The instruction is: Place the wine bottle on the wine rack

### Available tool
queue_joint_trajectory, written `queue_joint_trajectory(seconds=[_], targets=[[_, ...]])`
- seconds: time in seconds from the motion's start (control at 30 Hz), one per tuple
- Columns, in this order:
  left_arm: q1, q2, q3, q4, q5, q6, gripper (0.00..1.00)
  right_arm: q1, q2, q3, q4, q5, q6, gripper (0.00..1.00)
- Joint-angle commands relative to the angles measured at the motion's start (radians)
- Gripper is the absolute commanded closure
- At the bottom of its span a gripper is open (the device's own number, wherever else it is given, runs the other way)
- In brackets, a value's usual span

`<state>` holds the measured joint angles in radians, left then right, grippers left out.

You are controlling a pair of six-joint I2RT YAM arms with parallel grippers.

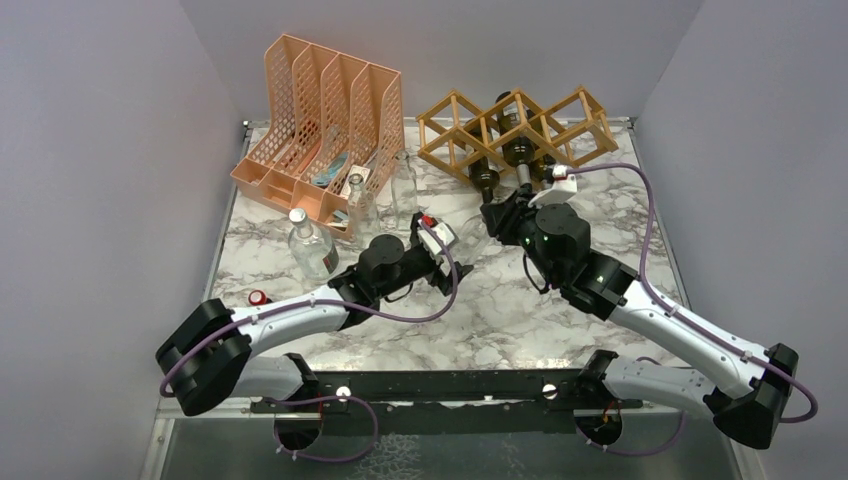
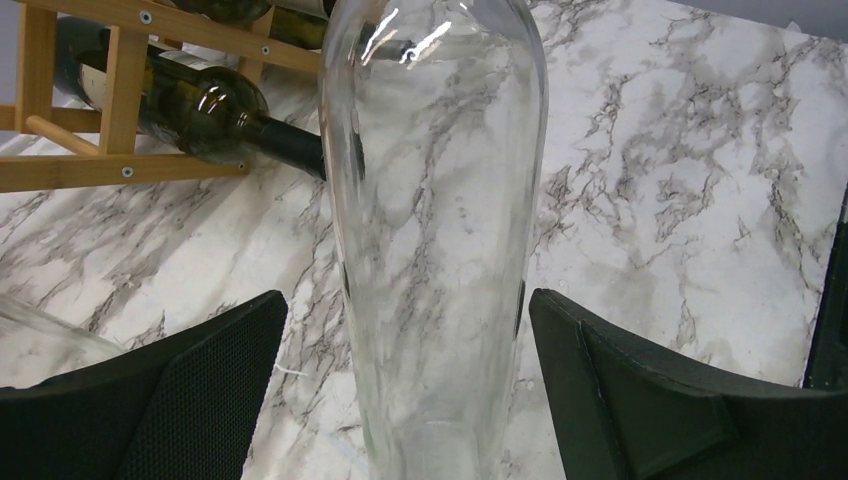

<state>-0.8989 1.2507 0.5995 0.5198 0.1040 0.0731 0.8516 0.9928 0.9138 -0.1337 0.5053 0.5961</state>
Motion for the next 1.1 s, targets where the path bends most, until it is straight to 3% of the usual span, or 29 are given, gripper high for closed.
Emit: queue_joint_trajectory(seconds=[0.0, 0.13, 0.43, 0.73, 0.8, 0.93, 1.0, 1.03, 1.07], targets=[[-0.005, 0.027, -0.013, 0.121, -0.021, 0.036, 0.04, 0.003, -0.002, 0.056, 0.008, 0.058, 0.097, 0.99], [-0.005, 0.043, -0.02, 0.134, -0.022, 0.045, 0.11, 0.003, -0.006, 0.063, -0.009, 0.064, 0.109, 0.99], [-0.009, 0.062, -0.043, 0.143, 0.025, 0.013, 0.11, 0.003, -0.021, 0.061, -0.017, 0.057, 0.145, 0.99], [-0.012, 0.066, -0.052, 0.144, 0.044, 0.072, 0.22, 0.003, -0.022, 0.071, -0.038, 0.031, 0.157, 0.99], [-0.013, 0.073, -0.042, 0.144, 0.052, 0.094, 0.31, 0.003, -0.021, 0.076, -0.049, 0.017, 0.156, 0.98], [-0.012, 0.093, -0.004, 0.149, 0.029, 0.128, 0.69, 0.003, -0.028, 0.084, -0.073, 0.002, 0.156, 0.89], [-0.012, 0.105, 0.014, 0.153, 0.031, 0.155, 0.93, 0.003, -0.036, 0.086, -0.082, -0.005, 0.145, 0.77], [-0.012, 0.109, 0.024, 0.155, 0.029, 0.172, 1.0, 0.002, -0.043, 0.086, -0.089, -0.006, 0.136, 0.65], [-0.012, 0.112, 0.031, 0.158, 0.028, 0.189, 1.0, 0.003, -0.051, 0.087, -0.1, -0.005, 0.123, 0.55]])
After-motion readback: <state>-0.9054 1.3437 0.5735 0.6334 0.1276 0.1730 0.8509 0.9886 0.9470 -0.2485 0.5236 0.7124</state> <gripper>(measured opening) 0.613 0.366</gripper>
